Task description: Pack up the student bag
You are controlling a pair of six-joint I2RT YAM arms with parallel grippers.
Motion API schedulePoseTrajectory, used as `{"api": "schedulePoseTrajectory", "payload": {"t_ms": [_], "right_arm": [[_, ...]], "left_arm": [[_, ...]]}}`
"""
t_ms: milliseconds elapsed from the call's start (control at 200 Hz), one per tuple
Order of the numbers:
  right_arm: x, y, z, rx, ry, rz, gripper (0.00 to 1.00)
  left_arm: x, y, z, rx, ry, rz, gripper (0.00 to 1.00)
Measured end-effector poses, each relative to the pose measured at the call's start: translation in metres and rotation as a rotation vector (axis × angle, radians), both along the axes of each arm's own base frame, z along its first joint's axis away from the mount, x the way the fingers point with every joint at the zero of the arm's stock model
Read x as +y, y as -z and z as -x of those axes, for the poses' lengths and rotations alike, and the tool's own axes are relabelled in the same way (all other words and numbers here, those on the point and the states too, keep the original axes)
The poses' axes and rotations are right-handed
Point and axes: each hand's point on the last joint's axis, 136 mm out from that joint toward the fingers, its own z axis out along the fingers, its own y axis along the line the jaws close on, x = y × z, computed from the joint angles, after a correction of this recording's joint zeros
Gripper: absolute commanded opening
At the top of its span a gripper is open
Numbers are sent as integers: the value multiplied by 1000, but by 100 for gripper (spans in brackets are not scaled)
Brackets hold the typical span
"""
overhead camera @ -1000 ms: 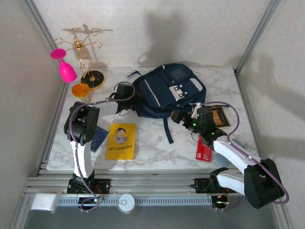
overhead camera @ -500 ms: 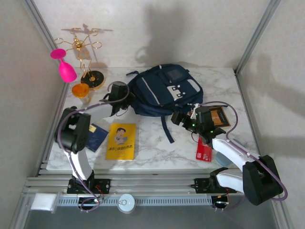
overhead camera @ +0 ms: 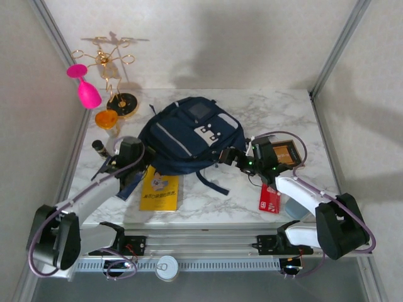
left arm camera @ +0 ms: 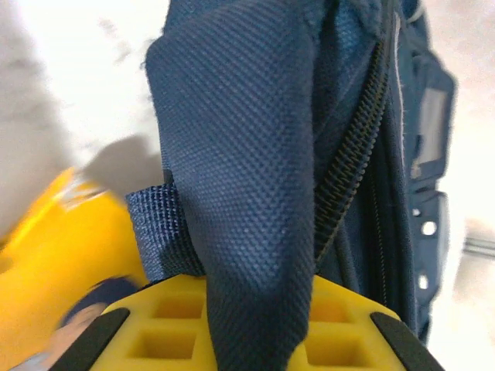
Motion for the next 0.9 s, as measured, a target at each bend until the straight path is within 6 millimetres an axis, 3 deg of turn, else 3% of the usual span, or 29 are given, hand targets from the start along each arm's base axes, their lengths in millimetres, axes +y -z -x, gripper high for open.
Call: {"api": "schedulePoseTrajectory", "payload": {"t_ms": [90,225,380,496,576,761,901], "right_arm": [[4,4,3,26,-1,-10,99],[6,13,4,74,2,-9,99],[10,17,-3,137,39,-24,91],[11,17,-6,162,72,-53,73],[13,19,-11,179,98,-77,72],[16,34,-22,235,142,-90,75],[20,43,-29,261,170,-112,70]], "left_arm": [[8,17,19,55,1,-40,22],[11,18,20,55,62,-115,58],[13,10,24,44,135,-203,74],[10,-8,36,14,177,-243,76],[-4,-24,45,-31,226,-247,76],[-64,-47,79,-130,401,-184,76],[-114,-38,104,-151,547,-124,77]]}}
